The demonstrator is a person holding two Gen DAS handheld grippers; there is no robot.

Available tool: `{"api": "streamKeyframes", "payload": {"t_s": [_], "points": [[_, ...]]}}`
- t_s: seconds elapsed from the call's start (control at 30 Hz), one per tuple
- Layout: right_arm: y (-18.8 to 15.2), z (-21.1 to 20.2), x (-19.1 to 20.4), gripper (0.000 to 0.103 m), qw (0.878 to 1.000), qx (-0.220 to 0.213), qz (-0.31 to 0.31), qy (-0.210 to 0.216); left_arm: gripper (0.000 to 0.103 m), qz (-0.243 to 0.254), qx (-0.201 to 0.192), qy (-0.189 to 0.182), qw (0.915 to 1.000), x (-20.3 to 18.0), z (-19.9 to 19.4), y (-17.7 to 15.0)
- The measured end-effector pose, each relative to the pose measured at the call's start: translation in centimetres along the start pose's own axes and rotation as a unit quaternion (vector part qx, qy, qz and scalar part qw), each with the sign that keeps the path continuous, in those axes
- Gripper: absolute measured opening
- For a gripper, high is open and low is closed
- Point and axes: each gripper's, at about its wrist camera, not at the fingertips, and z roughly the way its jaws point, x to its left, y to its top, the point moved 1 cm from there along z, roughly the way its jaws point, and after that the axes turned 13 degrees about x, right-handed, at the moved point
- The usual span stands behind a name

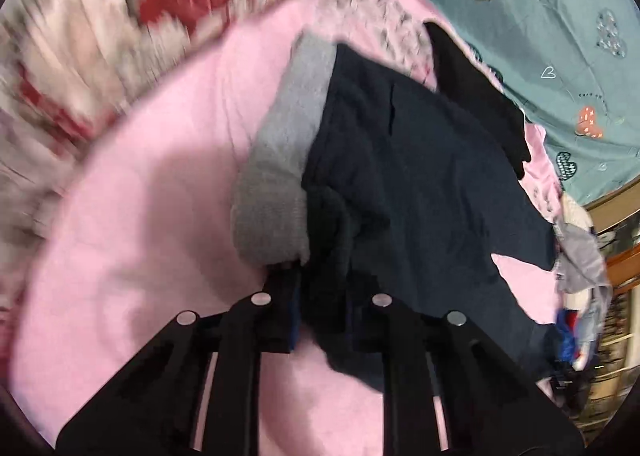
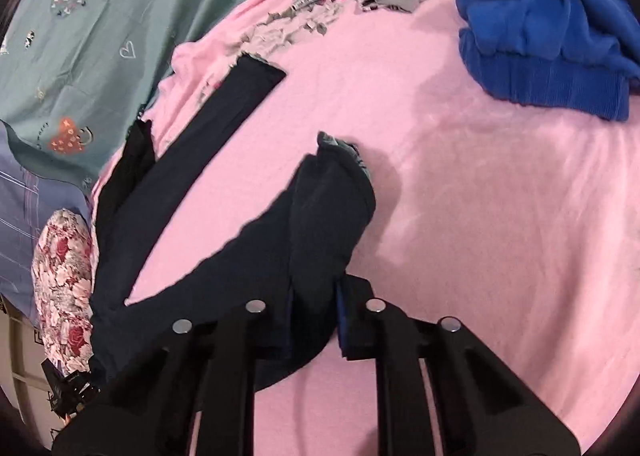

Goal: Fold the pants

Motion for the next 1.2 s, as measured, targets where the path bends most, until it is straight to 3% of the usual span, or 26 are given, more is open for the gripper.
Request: {"api": "streamKeyframes", "payload": {"t_s": [0.17,0.4,0.43,0.5,0.57,0.6,0.7,0.77,0.83,0.87,0.93,1.0,1.03,1.1,1.2], "points": [[-0.3,-3.5,2.3,0.014,0.998,-0.036,-0.048,-0.002,0.016,0.01,-0.028,0.026,0.9992,-0.4,-3.9,-1.0],[-1.8,-3.3,1.0,0.014,0.997,0.022,-0.054,-0.059,0.018,0.018,0.017,0.052,0.9984,0.5,-2.0,-2.8],[-2.2,-2.6,0.5,0.017,0.995,0.034,-0.051,-0.073,0.023,0.011,0.028,0.056,0.998,1.0,-1.4,-2.8],[-2.5,-1.7,-0.2,0.023,0.991,0.043,-0.056,-0.112,0.047,-0.007,0.044,0.076,0.9961,2.3,-0.2,-2.6],[-2.5,-2.1,0.0,0.043,0.987,0.027,-0.061,-0.147,0.059,-0.008,0.03,0.086,0.9958,2.8,-0.9,-2.4],[-2.2,-2.8,0.0,0.059,0.979,0.004,-0.056,-0.197,0.062,-0.005,0.021,0.095,0.9953,2.9,-1.4,-2.3],[-1.4,-4.9,1.1,0.062,0.956,-0.081,-0.073,-0.271,0.065,0.001,-0.02,0.124,0.9921,3.1,-3.5,-1.9],[-1.2,-5.2,2.8,0.062,0.97,-0.09,-0.109,-0.2,0.066,0.0,-0.047,0.124,0.9912,2.7,-4.8,-1.5],[-1.4,-3.5,4.6,0.051,0.983,-0.038,-0.145,-0.105,0.071,0.019,-0.06,0.106,0.9924,1.5,-5.0,-1.4],[-1.5,-2.3,5.3,0.045,0.983,-0.009,-0.162,-0.087,0.072,0.035,-0.055,0.096,0.9933,0.7,-4.6,-1.3],[-1.8,0.3,5.9,0.039,0.978,0.037,-0.181,-0.096,0.074,0.076,-0.033,0.094,0.9921,-1.0,-3.0,-1.1],[-1.3,1.8,4.4,0.037,0.977,0.059,-0.162,-0.127,0.074,0.091,-0.01,0.135,0.9866,-1.5,-0.8,-0.9],[-0.7,1.6,3.2,0.036,0.982,0.051,-0.144,-0.11,0.074,0.088,0.004,0.165,0.9824,-1.3,0.6,-0.6],[0.4,0.5,1.5,0.036,0.988,0.04,-0.104,-0.105,0.079,0.076,0.024,0.181,0.9803,-0.3,1.9,0.1],[1.7,-0.8,1.2,0.04,0.984,0.004,-0.077,-0.163,0.08,0.06,0.031,0.165,0.984,0.4,1.5,1.1]]}}
